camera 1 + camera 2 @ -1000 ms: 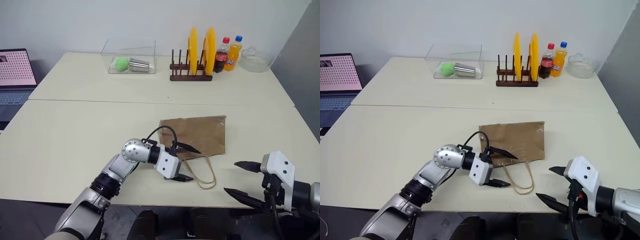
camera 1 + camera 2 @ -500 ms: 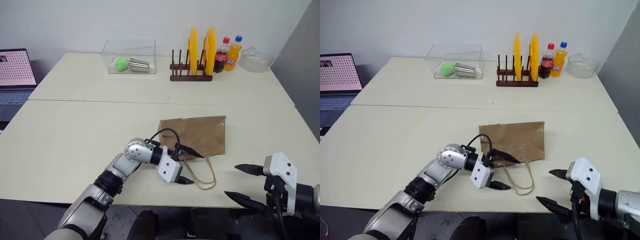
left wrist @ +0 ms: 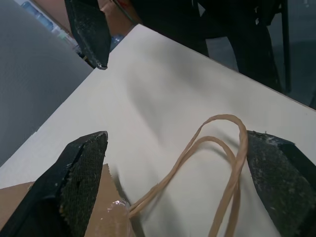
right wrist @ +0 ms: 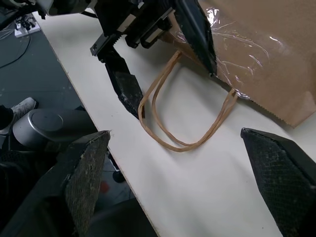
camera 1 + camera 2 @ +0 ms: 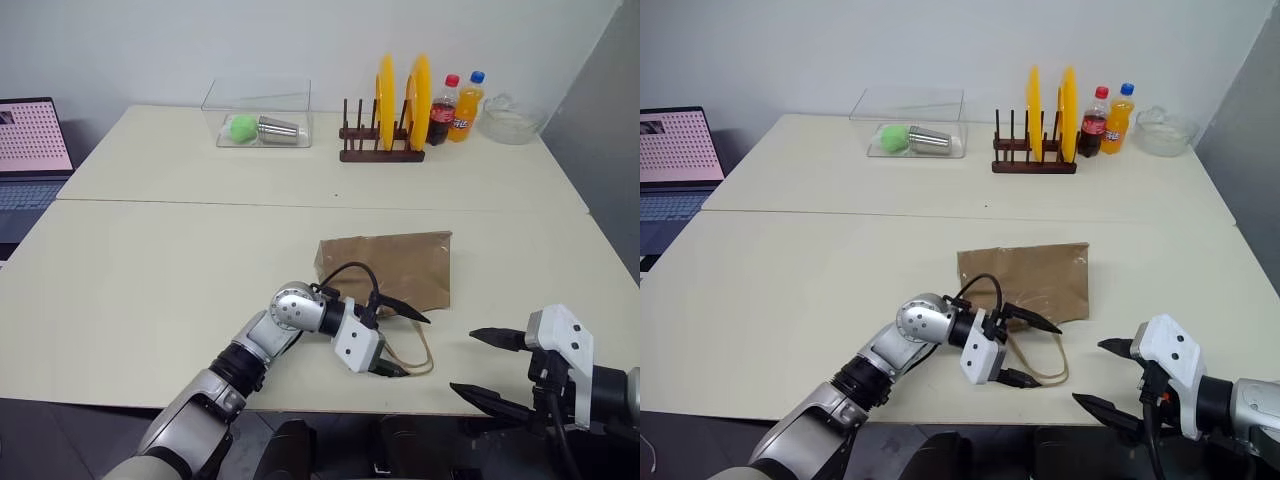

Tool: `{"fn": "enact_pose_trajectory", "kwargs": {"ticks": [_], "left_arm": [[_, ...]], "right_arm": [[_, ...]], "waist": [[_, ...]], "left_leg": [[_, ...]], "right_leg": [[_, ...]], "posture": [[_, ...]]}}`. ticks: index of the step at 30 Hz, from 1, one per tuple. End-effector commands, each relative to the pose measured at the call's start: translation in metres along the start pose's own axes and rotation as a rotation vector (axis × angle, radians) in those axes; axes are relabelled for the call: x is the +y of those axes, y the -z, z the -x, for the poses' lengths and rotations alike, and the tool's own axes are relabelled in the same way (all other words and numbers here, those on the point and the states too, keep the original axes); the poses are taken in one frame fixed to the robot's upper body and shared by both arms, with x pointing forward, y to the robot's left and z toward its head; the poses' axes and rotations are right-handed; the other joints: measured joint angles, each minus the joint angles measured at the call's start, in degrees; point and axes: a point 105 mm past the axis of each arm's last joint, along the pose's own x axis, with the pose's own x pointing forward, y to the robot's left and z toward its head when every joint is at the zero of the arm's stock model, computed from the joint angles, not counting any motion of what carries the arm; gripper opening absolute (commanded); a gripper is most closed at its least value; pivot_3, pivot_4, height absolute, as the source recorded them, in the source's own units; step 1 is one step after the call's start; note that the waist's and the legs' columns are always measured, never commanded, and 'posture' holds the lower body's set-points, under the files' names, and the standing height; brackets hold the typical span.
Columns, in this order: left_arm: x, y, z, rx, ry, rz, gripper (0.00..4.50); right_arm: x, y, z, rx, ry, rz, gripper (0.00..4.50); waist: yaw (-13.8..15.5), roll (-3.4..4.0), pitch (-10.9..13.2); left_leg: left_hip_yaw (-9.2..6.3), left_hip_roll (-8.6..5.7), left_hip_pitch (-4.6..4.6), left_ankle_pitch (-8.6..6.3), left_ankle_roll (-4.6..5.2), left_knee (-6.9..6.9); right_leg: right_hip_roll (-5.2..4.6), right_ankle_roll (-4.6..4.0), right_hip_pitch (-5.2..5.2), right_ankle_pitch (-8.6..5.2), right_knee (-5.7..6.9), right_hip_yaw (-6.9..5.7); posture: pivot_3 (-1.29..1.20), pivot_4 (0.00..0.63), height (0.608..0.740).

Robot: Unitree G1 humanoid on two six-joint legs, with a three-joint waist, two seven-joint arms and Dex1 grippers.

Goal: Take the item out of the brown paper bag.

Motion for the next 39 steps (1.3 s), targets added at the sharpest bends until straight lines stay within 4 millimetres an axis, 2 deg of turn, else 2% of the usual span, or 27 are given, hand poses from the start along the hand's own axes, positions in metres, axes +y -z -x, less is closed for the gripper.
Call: {"fn": "enact_pose_trajectory", "kwargs": {"ticks": [1,3,10,14,25,34,39], "left_arm": [[0.006,-0.004,-0.002,-0.018,-0.010,-0.016,4.12],[0.005,-0.003,-0.002,-0.015,-0.001,-0.001,3.59],[0.003,-0.001,0.000,-0.008,0.021,0.010,1.27],[0.021,-0.006,0.000,-0.043,-0.062,0.123,0.04],[0.081,-0.012,0.028,-0.001,-0.248,0.224,0.04],[0.086,-0.010,0.033,0.018,-0.279,0.246,0.04],[0.088,-0.010,0.033,0.016,-0.290,0.248,0.04]], "right_arm": [[0.009,-0.011,0.001,-0.018,-0.014,0.075,4.50],[0.010,-0.011,0.000,-0.018,-0.014,0.077,4.50],[0.012,-0.011,-0.002,-0.022,-0.013,0.084,4.50],[0.016,-0.011,-0.004,-0.024,-0.024,0.103,4.50],[0.024,-0.009,-0.021,-0.035,-0.041,0.233,4.50],[0.020,-0.016,-0.041,-0.029,-0.039,0.394,4.50],[0.018,-0.005,-0.058,0.012,-0.087,0.477,4.50]], "waist": [[0.0,0.00,0.0],[0.0,0.00,0.0],[0.0,0.00,0.0],[0.0,0.00,0.0],[-0.2,-0.02,0.0],[-0.1,-0.04,0.0],[-0.2,-0.04,0.0]], "left_leg": [[0.00,0.00,0.00,0.00,0.00,0.00],[0.00,0.00,0.00,0.00,0.00,0.00],[0.00,0.00,0.00,0.00,0.00,0.00],[-0.01,0.00,0.00,0.00,0.00,0.00],[-0.02,0.00,0.00,0.00,0.00,0.00],[-0.08,-0.01,-0.03,0.00,-0.01,-0.01],[-0.11,0.00,-0.05,0.01,-0.01,-0.01]], "right_leg": [[0.00,0.00,0.00,0.00,0.00,-0.01],[0.00,0.00,0.00,0.00,0.00,-0.01],[0.00,0.00,0.00,0.00,0.00,-0.01],[0.00,0.00,0.00,0.00,0.00,-0.01],[0.02,0.01,0.00,-0.01,-0.01,-0.02],[0.02,0.02,0.00,-0.01,-0.08,-0.04],[0.02,0.02,0.00,-0.01,-0.13,-0.07]], "posture": [[0.00,0.150,0.740],[0.00,0.150,0.740],[0.00,0.150,0.740],[0.00,0.150,0.740],[0.00,0.150,0.740],[0.00,0.150,0.740],[0.00,0.150,0.740]]}}
